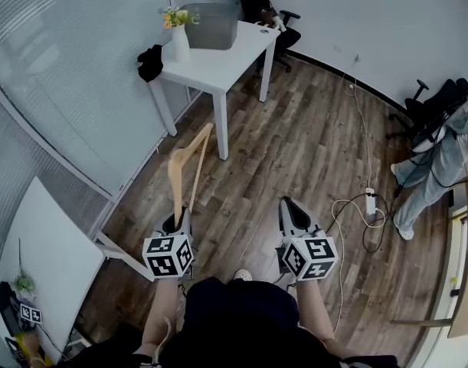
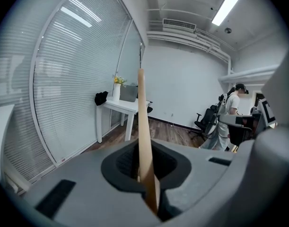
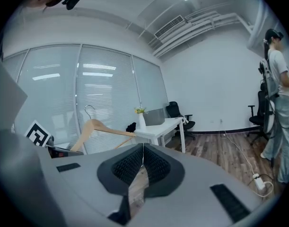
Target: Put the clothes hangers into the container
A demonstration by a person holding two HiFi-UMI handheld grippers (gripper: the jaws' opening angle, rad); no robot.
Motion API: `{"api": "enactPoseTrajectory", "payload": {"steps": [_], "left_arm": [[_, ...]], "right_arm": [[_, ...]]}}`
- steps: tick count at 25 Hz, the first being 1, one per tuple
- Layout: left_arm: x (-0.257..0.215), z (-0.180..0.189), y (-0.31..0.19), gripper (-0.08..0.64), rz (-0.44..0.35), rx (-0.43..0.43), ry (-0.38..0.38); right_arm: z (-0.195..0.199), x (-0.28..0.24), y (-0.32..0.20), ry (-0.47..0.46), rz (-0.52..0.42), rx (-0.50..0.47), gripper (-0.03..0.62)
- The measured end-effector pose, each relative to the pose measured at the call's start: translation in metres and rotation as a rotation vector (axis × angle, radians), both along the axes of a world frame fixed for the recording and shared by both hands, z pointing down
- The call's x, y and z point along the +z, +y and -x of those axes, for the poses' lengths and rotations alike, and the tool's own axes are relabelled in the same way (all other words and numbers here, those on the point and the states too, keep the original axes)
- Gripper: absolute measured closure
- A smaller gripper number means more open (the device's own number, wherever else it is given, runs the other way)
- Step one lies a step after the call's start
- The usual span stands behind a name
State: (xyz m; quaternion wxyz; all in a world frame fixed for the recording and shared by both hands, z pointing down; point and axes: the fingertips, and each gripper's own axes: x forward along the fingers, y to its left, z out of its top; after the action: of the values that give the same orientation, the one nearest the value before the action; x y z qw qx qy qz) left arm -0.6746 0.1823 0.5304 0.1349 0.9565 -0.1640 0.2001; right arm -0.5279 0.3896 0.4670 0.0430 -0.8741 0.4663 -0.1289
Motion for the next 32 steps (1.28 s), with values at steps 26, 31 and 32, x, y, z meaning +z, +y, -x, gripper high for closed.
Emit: {"api": "enactPoseTrajectory", "payload": {"steps": [26, 31, 32], "left_arm": [[-0.004, -0.014, 0.015, 0.531, -0.004, -0.018, 0.045], [-0.007, -0.033, 0.001, 0.531, 0.012, -0.036, 0.041], [-0.007, -0.038, -0.001, 0.531, 0.015, -0.039, 0.043]], "right_arm": [[-0.012, 0.022, 0.012, -0.054, 0.015, -0.010, 0.563], [-0.031, 0.021, -0.005, -0.085, 0.006, -0.014, 0.563], [-0.036, 0.022, -0.009, -0.091, 0.005, -0.015, 0.563]]}}
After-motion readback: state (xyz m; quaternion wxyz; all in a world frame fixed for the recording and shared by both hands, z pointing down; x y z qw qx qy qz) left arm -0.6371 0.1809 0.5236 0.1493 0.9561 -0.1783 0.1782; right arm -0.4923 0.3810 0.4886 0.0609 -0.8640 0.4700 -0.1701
